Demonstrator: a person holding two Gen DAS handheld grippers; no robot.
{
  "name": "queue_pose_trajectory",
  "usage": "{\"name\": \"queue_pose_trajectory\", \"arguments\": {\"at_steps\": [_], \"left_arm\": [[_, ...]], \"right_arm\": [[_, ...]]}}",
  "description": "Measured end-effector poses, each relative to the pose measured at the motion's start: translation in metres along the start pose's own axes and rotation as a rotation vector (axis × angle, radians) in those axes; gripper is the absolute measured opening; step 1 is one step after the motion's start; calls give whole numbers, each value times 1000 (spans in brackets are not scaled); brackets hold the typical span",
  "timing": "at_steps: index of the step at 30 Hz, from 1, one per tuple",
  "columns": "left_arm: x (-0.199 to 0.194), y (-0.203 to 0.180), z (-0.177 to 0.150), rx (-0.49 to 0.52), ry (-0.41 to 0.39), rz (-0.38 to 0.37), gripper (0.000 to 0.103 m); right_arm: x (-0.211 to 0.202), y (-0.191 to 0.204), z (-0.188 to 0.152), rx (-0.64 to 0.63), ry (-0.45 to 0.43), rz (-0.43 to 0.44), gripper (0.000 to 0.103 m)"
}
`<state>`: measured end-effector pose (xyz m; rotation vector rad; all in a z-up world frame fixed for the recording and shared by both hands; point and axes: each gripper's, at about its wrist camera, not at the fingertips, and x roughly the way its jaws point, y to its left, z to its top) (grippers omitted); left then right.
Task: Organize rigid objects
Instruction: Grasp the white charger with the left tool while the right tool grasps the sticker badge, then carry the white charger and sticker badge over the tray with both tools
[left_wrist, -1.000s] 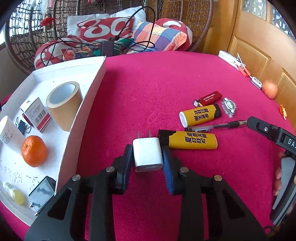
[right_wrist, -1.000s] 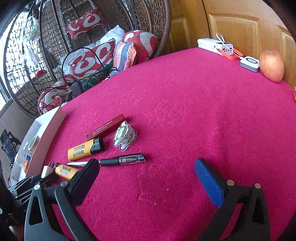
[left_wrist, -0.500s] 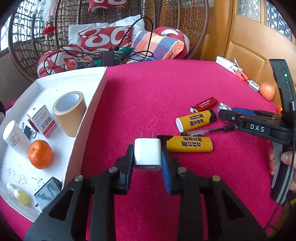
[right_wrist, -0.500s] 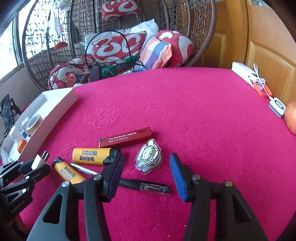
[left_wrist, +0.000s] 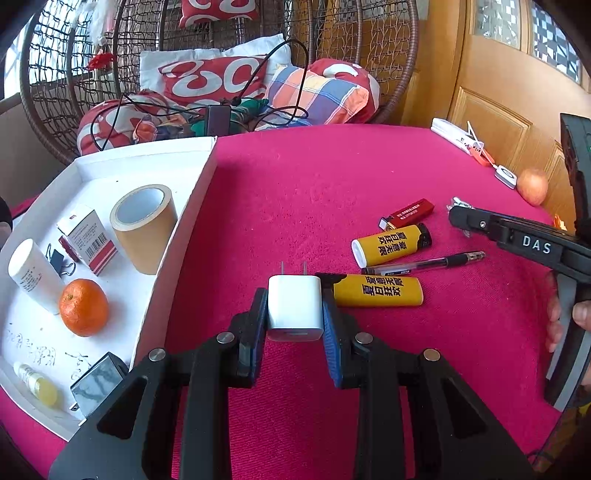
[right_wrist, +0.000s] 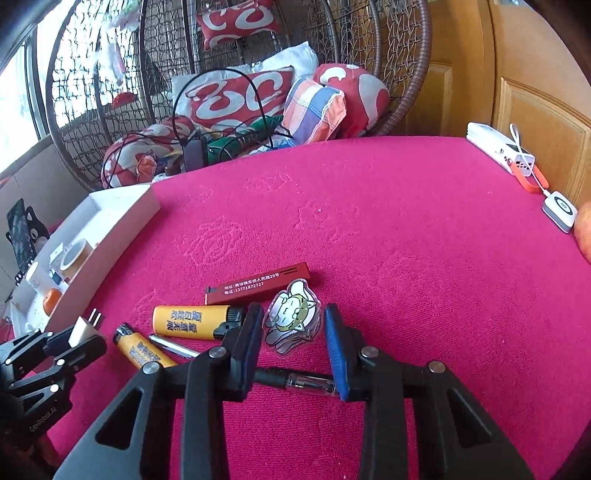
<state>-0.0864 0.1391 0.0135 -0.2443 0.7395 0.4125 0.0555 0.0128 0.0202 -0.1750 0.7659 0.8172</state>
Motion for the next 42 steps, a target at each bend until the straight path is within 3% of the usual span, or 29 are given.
{"name": "queue_pose_trajectory", "arguments": {"at_steps": [10, 16, 42], "left_arm": [[-24, -1, 1, 11, -90, -13, 27], [-56, -5, 6, 16, -162, -36, 27], [-94, 39, 7, -95, -253, -4, 27]], "right_arm": [[-50, 19, 5, -7, -98, 114, 33], [-52, 29, 6, 2, -86, 195, 33], [-59, 68, 7, -79, -70, 261, 33]]}}
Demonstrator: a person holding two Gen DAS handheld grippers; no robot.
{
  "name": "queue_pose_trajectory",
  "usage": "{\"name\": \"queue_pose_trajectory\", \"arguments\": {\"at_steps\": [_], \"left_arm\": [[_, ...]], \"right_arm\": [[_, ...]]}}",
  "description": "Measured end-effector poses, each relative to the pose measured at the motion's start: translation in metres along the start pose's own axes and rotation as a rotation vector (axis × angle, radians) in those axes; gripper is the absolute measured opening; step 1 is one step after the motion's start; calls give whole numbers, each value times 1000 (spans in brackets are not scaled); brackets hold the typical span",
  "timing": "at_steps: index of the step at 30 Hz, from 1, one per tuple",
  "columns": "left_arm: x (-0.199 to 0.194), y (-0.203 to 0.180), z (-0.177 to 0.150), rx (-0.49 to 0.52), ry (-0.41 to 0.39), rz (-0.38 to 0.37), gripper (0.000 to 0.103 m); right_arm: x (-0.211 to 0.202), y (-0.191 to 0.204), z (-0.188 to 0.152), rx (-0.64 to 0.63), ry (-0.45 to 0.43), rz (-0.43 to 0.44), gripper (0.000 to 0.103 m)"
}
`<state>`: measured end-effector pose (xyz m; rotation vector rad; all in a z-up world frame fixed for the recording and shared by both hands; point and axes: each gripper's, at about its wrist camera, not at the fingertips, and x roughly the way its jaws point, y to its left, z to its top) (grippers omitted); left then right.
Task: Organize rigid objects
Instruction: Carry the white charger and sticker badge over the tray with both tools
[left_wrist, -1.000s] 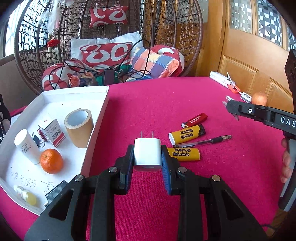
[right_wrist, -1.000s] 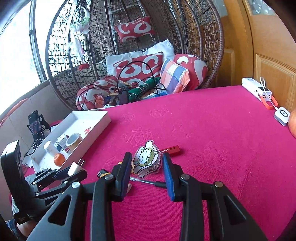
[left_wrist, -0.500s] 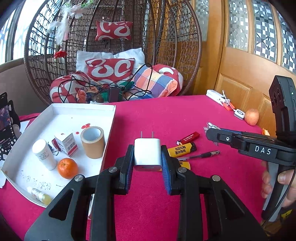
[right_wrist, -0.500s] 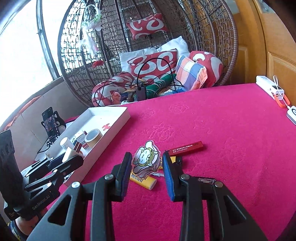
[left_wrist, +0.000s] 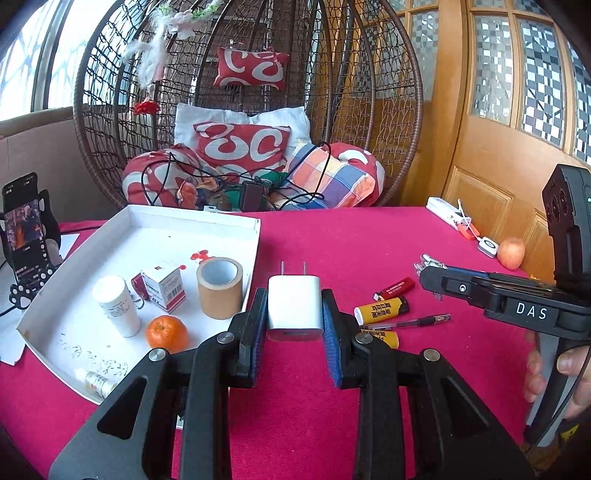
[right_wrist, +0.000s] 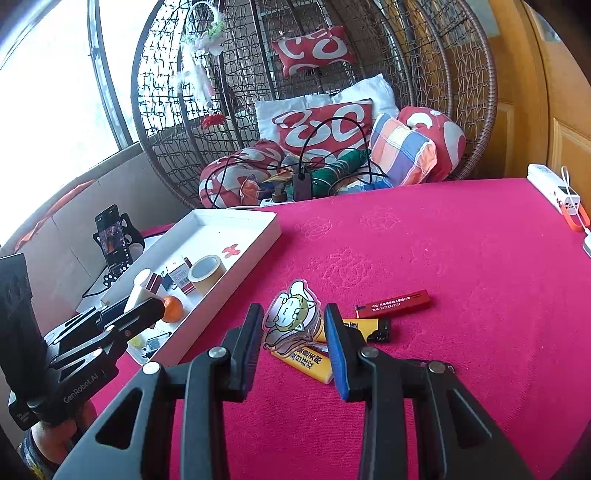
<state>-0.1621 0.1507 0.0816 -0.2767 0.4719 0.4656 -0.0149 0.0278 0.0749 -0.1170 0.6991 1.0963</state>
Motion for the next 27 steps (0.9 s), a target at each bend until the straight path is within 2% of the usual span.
{"name": "queue_pose_trajectory", "arguments": {"at_steps": [12, 19, 27], "left_arm": [[-14, 34, 2, -62, -44, 53, 27], [-22, 68, 3, -123, -62, 129, 27], [-28, 126, -4, -228, -69, 256, 27]], "right_arm": [[10, 34, 17, -86, -8, 22, 33], [29, 59, 28, -142, 6, 56, 33], [53, 87, 36, -169, 45, 109, 33]]}}
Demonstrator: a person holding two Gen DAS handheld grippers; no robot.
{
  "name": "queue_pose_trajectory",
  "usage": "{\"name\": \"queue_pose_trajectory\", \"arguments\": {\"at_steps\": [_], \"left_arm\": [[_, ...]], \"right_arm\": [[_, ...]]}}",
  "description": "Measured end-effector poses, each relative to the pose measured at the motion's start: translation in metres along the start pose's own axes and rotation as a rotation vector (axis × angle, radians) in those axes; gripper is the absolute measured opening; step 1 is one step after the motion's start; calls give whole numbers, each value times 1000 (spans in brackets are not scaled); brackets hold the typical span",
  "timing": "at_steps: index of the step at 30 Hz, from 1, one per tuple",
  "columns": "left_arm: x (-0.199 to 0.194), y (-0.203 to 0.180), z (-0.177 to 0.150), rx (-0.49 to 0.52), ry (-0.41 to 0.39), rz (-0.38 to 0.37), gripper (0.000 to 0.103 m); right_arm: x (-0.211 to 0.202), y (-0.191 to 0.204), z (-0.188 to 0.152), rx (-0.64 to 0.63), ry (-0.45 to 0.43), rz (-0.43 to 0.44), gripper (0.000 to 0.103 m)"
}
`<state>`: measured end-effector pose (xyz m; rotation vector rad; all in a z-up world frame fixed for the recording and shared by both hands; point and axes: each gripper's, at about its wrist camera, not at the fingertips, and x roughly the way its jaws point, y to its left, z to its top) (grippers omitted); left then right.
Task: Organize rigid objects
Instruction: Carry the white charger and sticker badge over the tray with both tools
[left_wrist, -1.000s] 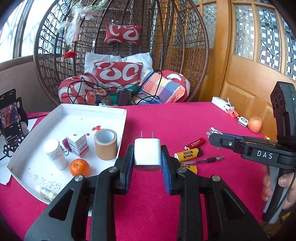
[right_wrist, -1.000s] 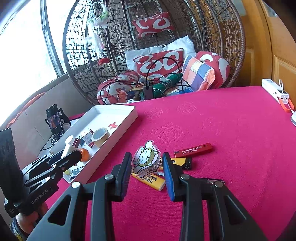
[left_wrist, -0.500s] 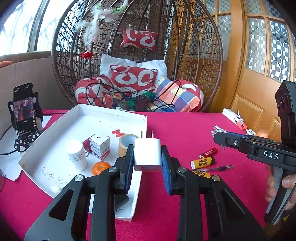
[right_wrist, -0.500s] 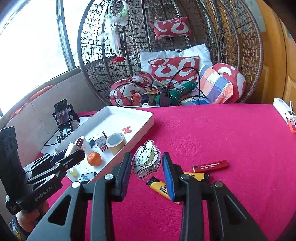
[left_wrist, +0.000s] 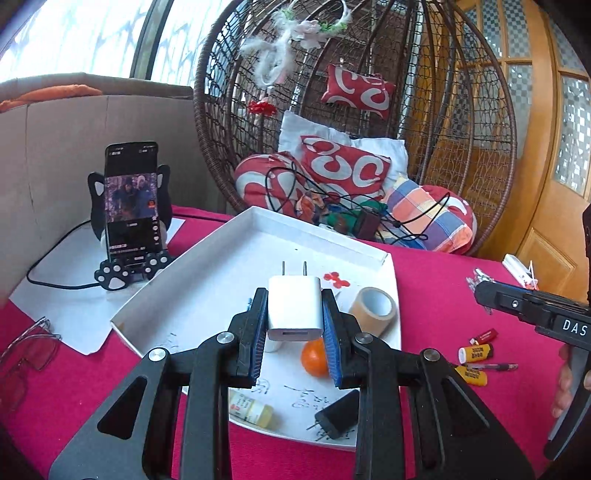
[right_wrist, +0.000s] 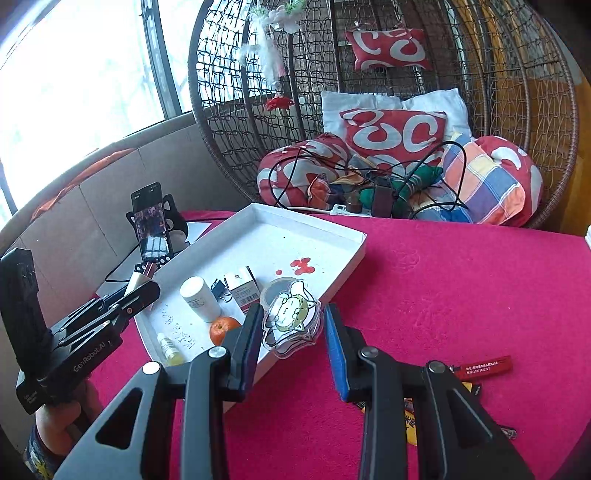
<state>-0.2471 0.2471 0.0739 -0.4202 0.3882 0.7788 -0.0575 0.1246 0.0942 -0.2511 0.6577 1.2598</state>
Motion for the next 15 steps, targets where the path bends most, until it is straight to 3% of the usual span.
{"name": "queue_pose_trajectory", "arguments": {"at_steps": [6, 15], "left_arm": [[20, 26, 4, -48, 6, 71, 27], [39, 31, -7, -55, 42, 67, 27]], "right_arm": [[26, 20, 10, -37, 12, 15, 33], [76, 61, 10, -103, 55, 44, 33]]}}
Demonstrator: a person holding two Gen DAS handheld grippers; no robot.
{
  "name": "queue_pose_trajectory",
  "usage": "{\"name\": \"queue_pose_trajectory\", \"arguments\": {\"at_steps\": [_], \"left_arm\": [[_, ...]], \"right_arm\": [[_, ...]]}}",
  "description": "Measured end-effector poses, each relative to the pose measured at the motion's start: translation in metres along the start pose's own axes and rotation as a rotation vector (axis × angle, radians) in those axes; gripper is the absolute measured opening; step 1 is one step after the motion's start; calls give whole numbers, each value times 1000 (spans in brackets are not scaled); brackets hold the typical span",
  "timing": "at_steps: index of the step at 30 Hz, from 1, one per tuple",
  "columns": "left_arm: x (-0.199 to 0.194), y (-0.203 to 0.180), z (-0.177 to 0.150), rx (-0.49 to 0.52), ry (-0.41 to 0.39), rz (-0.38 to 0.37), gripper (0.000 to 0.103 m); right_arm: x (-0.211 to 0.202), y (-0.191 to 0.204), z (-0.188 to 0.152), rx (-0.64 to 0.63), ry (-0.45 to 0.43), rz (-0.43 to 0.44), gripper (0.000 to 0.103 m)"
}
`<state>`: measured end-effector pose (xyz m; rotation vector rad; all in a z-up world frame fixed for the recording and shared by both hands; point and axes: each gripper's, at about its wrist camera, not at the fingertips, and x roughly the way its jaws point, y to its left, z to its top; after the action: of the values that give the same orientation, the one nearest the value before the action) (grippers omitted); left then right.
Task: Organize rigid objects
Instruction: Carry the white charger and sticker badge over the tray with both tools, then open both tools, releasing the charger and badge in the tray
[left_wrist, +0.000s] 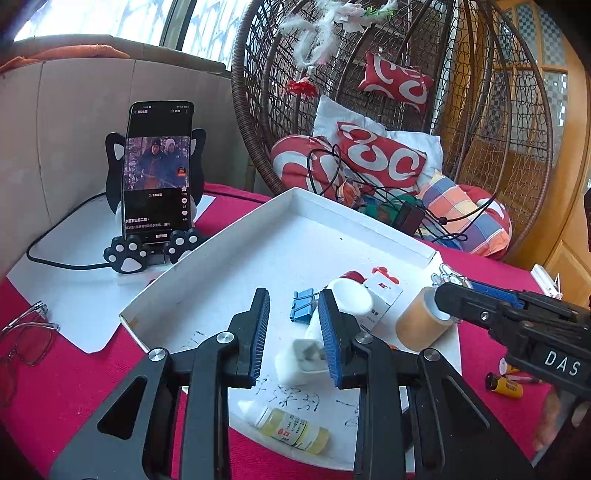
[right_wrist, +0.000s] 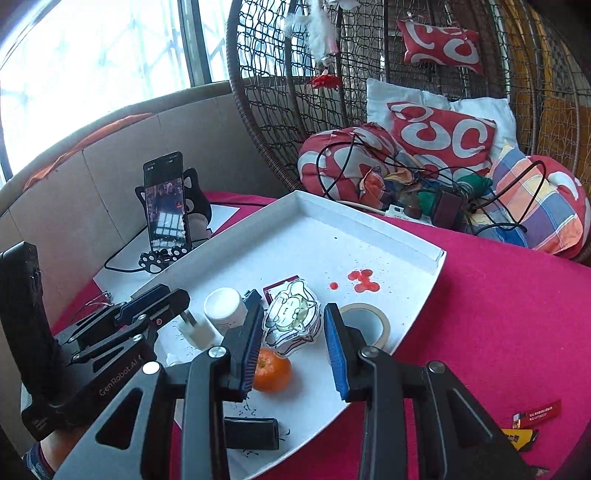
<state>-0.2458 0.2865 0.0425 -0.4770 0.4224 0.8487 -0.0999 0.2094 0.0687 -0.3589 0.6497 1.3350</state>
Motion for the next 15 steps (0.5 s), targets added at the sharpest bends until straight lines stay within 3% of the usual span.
{"name": "queue_pose_trajectory", "arguments": {"at_steps": [4, 6, 7, 8, 9, 10, 12, 13, 15], "left_arm": [[5, 2, 0, -11, 9, 18, 29], [5, 3, -1, -24, 11, 31, 44], [4, 4, 0, -29, 5, 42, 65], [2, 5, 0, -36, -5, 62, 78], [0, 7, 0, -42, -15, 90, 80], [-1, 9, 0, -51, -21, 106, 85], [-3, 15, -1, -75, -21, 132, 97], [-5, 17, -2, -85, -27, 142, 103], [-8, 18, -2, -96, -40, 155, 103]], "right_arm": [[15, 10, -8, -7, 17, 3, 34], [19, 11, -12, -1, 18, 1, 34], [20, 11, -14, -1, 19, 3, 35], [20, 12, -15, -4, 22, 5, 38], [19, 12, -18, -7, 20, -3, 53], [17, 11, -20, -5, 10, -20, 75], [13, 7, -24, 8, -3, -24, 100], [10, 4, -27, 18, -5, -25, 103], [5, 2, -32, 31, -13, -30, 103]]}}
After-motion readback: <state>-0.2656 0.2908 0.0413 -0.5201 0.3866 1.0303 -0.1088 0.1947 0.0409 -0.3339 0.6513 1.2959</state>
